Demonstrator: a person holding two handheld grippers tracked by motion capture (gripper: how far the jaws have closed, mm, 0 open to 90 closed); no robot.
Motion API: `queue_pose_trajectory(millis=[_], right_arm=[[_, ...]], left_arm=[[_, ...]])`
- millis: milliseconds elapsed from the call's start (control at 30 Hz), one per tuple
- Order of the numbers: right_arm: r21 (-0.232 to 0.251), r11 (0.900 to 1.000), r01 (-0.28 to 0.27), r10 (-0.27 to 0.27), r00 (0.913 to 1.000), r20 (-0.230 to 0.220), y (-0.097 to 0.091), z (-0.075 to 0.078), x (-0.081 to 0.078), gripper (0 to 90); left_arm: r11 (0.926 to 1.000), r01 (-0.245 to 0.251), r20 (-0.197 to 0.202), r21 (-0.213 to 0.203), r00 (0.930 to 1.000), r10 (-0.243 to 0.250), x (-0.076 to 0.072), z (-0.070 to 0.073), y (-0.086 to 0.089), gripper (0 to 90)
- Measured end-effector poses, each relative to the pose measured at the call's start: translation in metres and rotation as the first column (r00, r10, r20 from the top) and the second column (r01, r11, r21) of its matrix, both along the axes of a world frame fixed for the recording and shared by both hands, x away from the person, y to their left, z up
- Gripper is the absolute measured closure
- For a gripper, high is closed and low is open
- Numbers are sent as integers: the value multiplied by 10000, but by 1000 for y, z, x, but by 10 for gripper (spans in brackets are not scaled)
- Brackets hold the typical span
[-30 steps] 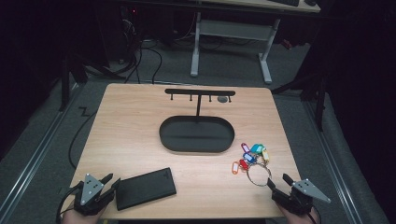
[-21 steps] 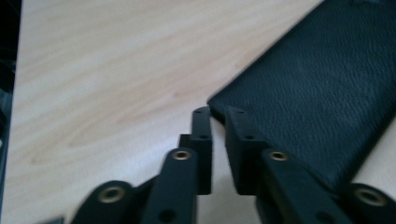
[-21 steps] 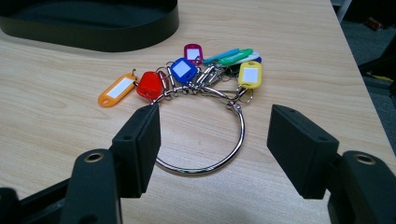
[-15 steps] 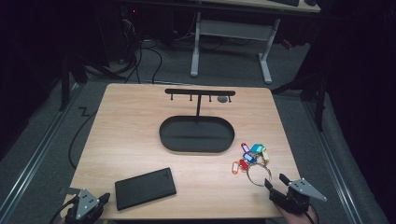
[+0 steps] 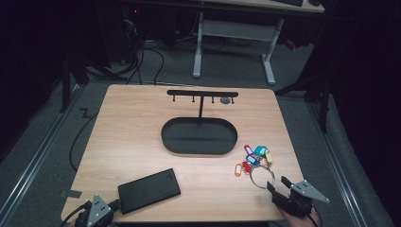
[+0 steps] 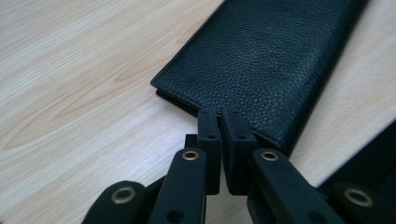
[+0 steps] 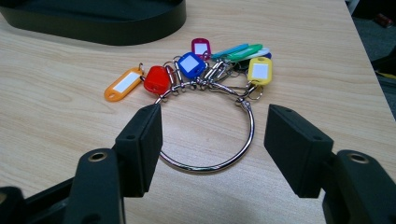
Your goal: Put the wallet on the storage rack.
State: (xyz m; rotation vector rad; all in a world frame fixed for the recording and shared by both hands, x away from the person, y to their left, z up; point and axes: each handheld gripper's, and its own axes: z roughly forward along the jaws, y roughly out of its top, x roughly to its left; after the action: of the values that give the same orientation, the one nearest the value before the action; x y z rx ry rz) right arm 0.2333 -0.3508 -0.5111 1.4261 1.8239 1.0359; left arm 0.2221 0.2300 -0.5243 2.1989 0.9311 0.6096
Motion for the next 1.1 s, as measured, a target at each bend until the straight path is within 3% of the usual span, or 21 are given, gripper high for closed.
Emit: queue_pose_trajectory(millis=[267,467,633,833,967,1100], right_arm=[[-9,10000,-44,44,10000,-35,1,0,1,376],[-34,9999,-132,132,9999,-51,2,-1,2,375],[-49,9998,-206,205,9997,-111,4,-2,3,376],[-30,9998,-216,216,9997,-135,4,-3,3,376],[24,9998,-194,194,9997,-175,3,-4,4,375],[30,9997,-238,239,9996,-178,4,-4,4,376]], left_arm=[[9955,893,158,318,9958,-898,-4,1,-28,855],[9919,1216,234,365,9922,-1225,1,0,-48,842],[9911,1293,290,312,9911,-1302,10,0,-56,833],[9948,1017,528,75,9934,-1020,7,3,-49,829],[9954,878,785,-375,9933,-847,9,10,-44,781],[9937,1061,944,-354,9903,-1023,13,14,-50,730]])
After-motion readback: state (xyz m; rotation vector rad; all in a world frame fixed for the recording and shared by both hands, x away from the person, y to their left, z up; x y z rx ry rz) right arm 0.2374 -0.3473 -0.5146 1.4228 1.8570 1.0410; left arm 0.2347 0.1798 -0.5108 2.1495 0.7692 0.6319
